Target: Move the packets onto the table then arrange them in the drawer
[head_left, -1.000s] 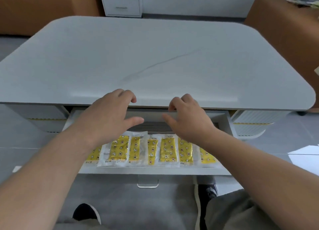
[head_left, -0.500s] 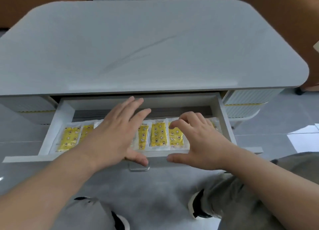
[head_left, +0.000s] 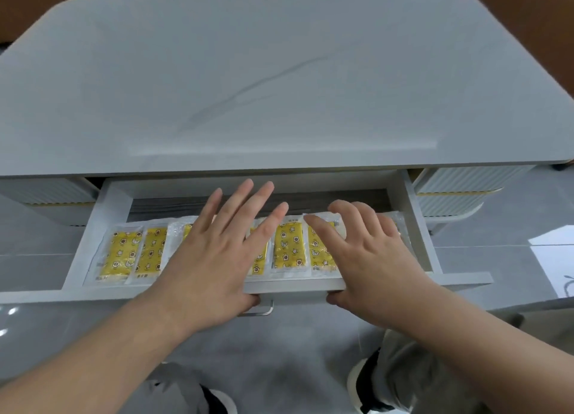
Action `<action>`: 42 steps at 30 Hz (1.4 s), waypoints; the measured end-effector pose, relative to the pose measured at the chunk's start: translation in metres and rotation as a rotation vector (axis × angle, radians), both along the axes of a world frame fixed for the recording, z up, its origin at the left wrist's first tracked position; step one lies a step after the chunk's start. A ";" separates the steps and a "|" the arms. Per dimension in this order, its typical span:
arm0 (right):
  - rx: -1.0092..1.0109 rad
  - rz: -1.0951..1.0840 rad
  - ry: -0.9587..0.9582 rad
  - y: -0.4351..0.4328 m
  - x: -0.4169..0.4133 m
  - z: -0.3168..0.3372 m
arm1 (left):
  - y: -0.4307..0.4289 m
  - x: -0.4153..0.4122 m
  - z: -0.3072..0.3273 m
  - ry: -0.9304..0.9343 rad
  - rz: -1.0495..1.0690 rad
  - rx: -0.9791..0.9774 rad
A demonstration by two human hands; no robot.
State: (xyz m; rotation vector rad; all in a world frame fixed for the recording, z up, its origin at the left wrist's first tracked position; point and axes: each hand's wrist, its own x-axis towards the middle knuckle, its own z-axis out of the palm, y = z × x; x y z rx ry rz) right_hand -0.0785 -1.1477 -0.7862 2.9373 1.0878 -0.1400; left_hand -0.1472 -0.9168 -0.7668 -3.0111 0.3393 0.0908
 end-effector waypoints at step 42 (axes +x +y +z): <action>0.106 -0.222 -0.106 0.049 0.115 -0.002 | 0.009 0.106 -0.025 -0.283 0.139 -0.064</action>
